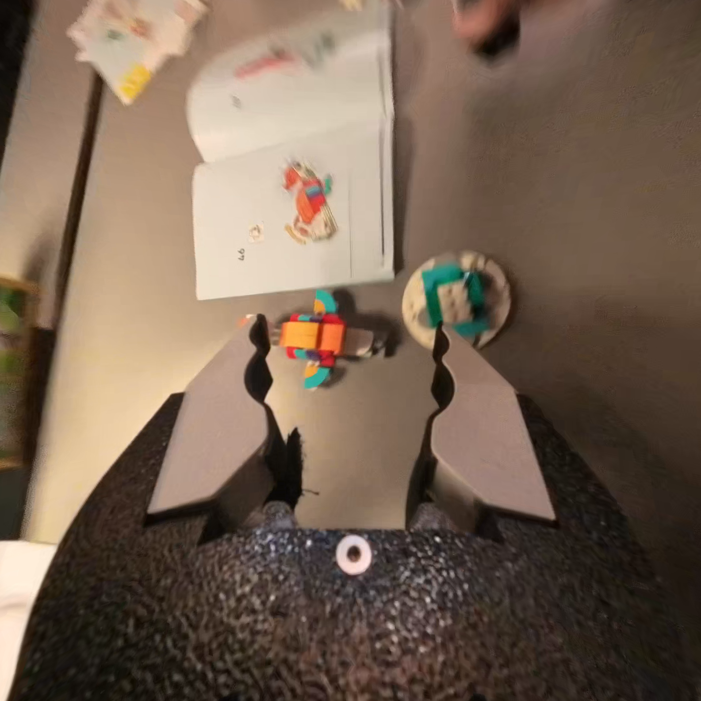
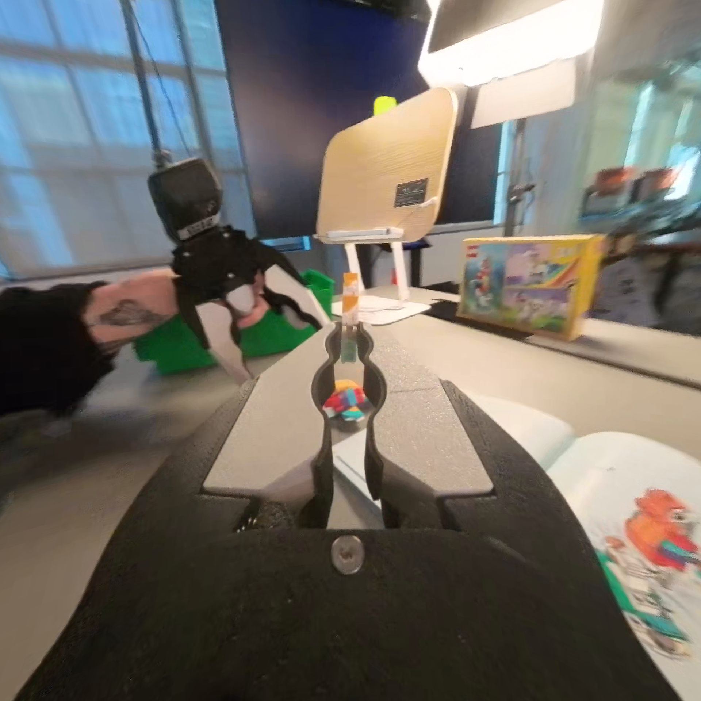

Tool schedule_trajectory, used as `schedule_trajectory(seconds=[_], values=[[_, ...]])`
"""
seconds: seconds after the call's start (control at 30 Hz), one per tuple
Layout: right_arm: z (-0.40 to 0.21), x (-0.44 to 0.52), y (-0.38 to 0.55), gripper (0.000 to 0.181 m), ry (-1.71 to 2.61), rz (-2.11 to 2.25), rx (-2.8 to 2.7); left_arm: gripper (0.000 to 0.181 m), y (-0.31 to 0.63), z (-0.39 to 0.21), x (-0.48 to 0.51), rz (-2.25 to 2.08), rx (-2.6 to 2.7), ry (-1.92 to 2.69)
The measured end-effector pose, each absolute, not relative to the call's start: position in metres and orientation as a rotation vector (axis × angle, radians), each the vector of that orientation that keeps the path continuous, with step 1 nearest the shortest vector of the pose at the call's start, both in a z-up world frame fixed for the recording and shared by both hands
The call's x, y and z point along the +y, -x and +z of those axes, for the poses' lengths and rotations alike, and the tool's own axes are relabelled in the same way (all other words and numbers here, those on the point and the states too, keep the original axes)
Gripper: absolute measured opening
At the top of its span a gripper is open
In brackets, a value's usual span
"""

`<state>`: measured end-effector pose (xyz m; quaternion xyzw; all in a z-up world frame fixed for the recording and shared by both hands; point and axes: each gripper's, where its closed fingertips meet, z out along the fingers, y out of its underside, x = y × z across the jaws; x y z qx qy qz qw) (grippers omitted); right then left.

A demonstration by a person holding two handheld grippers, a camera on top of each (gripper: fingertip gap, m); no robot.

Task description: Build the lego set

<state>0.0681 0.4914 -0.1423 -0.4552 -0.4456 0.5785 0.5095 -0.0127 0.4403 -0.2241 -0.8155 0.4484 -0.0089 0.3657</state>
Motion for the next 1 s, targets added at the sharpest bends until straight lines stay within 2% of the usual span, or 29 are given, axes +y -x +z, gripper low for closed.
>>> schedule_trajectory(seconds=[0.1, 0.23, 0.37, 0.47, 0.6, 0.67, 0.83, 1.0], values=[[-0.146, 0.493, -0.072, 0.005, 1.127, 1.564, -1.083, 0.090, 0.027, -0.232, 0.447, 0.228, 1.596, 2.101], [-0.151, 0.501, -0.074, 0.006, 1.201, 1.745, -1.054, 0.092, 0.037, -0.250, 0.449, 0.200, 1.969, 2.082], [-0.152, 0.511, -0.077, 0.006, 1.255, 1.866, -0.990, 0.078, 0.039, -0.262, 0.456, 0.123, 2.143, 2.024], [-0.151, 0.516, -0.079, 0.005, 1.263, 1.879, -0.980, 0.064, 0.033, -0.267, 0.460, 0.028, 2.156, 2.044], [-0.151, 0.517, -0.079, 0.006, 1.264, 1.876, -0.989, 0.063, 0.047, -0.273, 0.455, 0.064, 2.173, 2.172], [-0.153, 0.516, -0.078, 0.006, 1.272, 1.877, -0.997, 0.052, 0.051, -0.271, 0.440, -0.005, 2.095, 2.343], [-0.157, 0.512, -0.073, 0.006, 1.288, 1.885, -1.025, 0.059, 0.063, -0.265, 0.401, -0.069, 1.806, 2.724], [-0.158, 0.509, -0.071, 0.006, 1.293, 1.883, -1.043, 0.063, 0.060, -0.249, 0.390, -0.127, 1.685, 2.564]])
